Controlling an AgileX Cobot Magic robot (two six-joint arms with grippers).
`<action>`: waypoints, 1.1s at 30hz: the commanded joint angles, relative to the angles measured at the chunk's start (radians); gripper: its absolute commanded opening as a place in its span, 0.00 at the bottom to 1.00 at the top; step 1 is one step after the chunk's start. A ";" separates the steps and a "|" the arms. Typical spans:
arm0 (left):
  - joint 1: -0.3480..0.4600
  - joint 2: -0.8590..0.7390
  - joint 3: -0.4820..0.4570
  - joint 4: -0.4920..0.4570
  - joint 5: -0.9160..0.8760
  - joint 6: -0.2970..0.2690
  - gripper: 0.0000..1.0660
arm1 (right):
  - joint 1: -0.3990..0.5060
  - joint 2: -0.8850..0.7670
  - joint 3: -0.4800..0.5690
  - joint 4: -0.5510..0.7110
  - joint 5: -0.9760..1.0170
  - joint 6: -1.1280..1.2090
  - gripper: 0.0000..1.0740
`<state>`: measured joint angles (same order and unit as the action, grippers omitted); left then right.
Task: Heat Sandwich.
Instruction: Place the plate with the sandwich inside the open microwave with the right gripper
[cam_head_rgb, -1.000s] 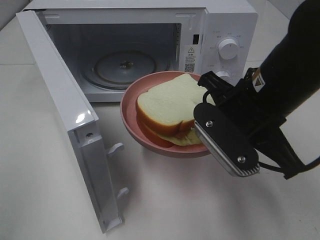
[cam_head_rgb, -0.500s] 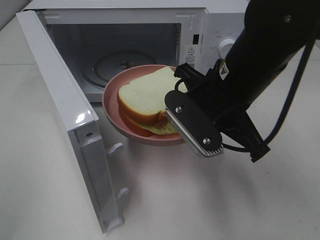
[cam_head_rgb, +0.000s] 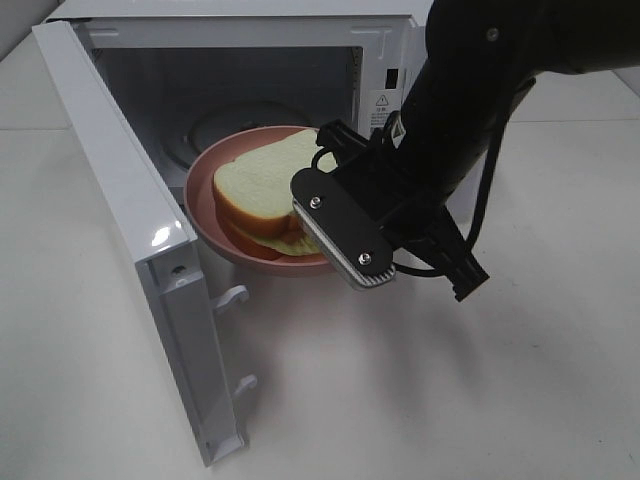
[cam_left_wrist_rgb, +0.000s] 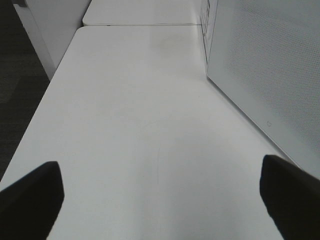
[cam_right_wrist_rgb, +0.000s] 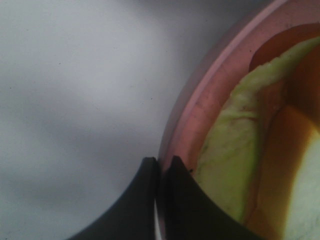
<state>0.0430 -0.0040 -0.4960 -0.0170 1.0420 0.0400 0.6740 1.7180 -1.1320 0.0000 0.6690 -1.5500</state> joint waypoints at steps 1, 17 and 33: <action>0.000 -0.029 0.001 0.000 -0.006 -0.004 0.93 | 0.003 0.030 -0.044 0.009 -0.022 -0.016 0.00; 0.000 -0.029 0.001 0.000 -0.006 -0.004 0.93 | 0.003 0.144 -0.180 0.010 0.030 -0.010 0.00; 0.000 -0.029 0.001 0.000 -0.006 -0.004 0.93 | 0.003 0.281 -0.372 0.000 0.085 0.056 0.01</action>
<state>0.0430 -0.0040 -0.4960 -0.0170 1.0420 0.0400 0.6740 1.9840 -1.4640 0.0000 0.7530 -1.5140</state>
